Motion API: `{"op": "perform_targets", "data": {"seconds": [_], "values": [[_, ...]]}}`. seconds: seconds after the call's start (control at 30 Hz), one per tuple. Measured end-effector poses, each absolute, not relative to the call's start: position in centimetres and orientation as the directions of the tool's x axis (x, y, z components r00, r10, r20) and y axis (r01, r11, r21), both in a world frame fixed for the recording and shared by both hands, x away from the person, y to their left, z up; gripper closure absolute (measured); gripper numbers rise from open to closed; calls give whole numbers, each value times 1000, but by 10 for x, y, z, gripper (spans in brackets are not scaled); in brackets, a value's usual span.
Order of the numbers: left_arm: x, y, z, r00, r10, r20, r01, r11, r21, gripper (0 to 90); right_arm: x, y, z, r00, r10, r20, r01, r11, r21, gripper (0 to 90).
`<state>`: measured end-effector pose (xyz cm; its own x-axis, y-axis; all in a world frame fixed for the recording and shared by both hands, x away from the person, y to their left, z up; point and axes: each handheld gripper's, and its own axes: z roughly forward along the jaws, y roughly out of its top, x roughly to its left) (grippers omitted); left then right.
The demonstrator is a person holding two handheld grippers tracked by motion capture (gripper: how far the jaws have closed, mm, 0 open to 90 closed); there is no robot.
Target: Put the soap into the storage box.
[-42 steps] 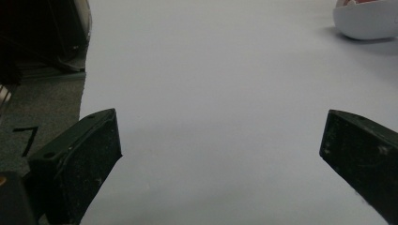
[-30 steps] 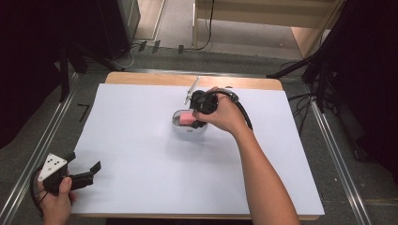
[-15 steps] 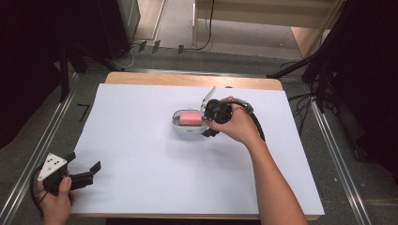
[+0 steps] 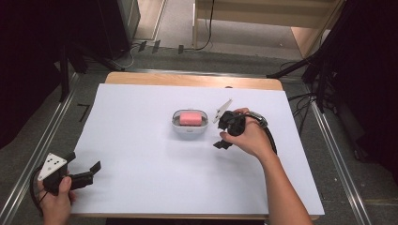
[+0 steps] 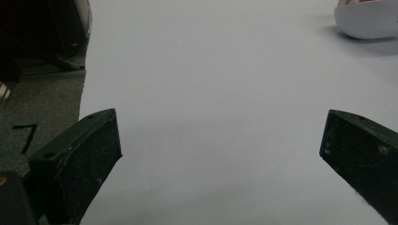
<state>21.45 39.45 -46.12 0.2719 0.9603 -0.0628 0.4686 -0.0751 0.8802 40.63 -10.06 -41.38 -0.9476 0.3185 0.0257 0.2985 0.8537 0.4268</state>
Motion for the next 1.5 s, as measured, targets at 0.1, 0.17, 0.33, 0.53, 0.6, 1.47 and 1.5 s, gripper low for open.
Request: {"op": "perform_targets", "data": {"seconds": [0.1, 0.17, 0.33, 0.53, 0.6, 1.47, 1.5], "values": [[215, 394, -461, 272, 960, -62, 468, -76, 881, 0, 400, -109, -420, -941, 338, 29, 316, 844, 434, 139], [215, 394, -461, 271, 961, -61, 469, -76, 880, 0, 395, -116, -424, -934, 357, 21, 329, 835, 442, 137], [214, 394, -461, 271, 961, -63, 468, -74, 880, 0, 386, -133, -432, -918, 394, 37, 363, 800, 477, 92], [214, 394, -461, 269, 961, -61, 469, -75, 880, 0, 373, -156, -438, -882, 467, 63, 427, 737, 524, 14], [214, 394, -461, 269, 961, -62, 469, -75, 880, 0, 369, -164, -441, -873, 482, 72, 440, 717, 541, 0], [214, 395, -461, 267, 961, -63, 472, -73, 879, 0, 315, -247, -466, -770, 630, 98, 508, 512, 693, 0], [214, 395, -461, 267, 962, -64, 472, -72, 879, 0, 310, -252, -467, -761, 640, 107, 517, 499, 696, 0]]}}
